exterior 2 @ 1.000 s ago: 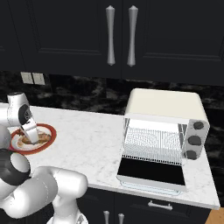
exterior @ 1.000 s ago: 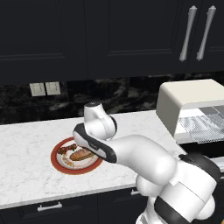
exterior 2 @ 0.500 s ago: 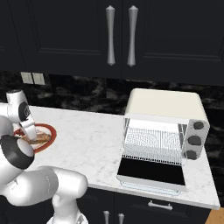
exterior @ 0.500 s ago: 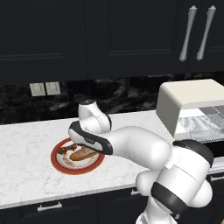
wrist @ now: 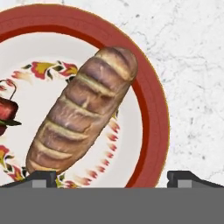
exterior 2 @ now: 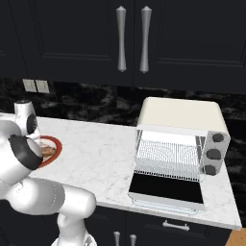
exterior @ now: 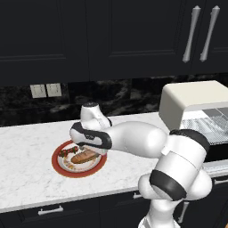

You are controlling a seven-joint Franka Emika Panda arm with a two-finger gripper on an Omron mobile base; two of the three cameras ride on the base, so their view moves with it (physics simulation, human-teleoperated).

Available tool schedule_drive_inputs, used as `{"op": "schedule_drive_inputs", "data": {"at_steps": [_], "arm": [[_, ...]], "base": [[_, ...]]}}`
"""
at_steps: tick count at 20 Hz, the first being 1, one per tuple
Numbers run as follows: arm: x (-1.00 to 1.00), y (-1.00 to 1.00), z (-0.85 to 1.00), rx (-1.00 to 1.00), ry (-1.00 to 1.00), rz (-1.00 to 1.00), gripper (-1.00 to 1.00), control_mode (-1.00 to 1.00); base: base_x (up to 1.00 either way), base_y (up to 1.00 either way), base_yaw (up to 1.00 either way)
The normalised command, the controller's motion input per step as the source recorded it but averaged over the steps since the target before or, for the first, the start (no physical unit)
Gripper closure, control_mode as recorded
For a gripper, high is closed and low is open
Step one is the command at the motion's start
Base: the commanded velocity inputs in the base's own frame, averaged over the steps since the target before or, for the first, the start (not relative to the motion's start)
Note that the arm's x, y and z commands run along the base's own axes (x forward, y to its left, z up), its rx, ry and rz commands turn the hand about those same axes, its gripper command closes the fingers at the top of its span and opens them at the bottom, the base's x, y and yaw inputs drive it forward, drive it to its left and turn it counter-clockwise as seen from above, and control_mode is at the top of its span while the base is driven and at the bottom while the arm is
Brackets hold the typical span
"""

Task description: Pick up the kebab skewer and baguette bread, and place them inside the toaster oven. Close the toaster oven door and start by setting the timer.

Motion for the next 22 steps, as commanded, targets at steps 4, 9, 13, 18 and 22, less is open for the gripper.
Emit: {"op": "schedule_drive_inputs", "data": {"at_steps": [4, 9, 13, 18, 22], "arm": [[0.23, 0.00, -0.19, 0.00, -0.03, -0.18, -1.00, -1.00], [0.26, 0.00, 0.00, 0.00, 0.00, -0.17, -1.00, -1.00], [0.31, 0.00, -0.10, 0.00, 0.06, 0.00, -1.00, -1.00], [0.19, 0.00, -0.41, 0.00, 0.00, 0.00, -1.00, -1.00], [0.09, 0.01, -0.28, 0.00, 0.00, -0.01, -1.00, -1.00]], "base": [[0.00, 0.00, 0.00], [0.00, 0.00, 0.00], [0.00, 0.00, 0.00], [0.00, 0.00, 0.00], [0.00, 0.00, 0.00]]}}
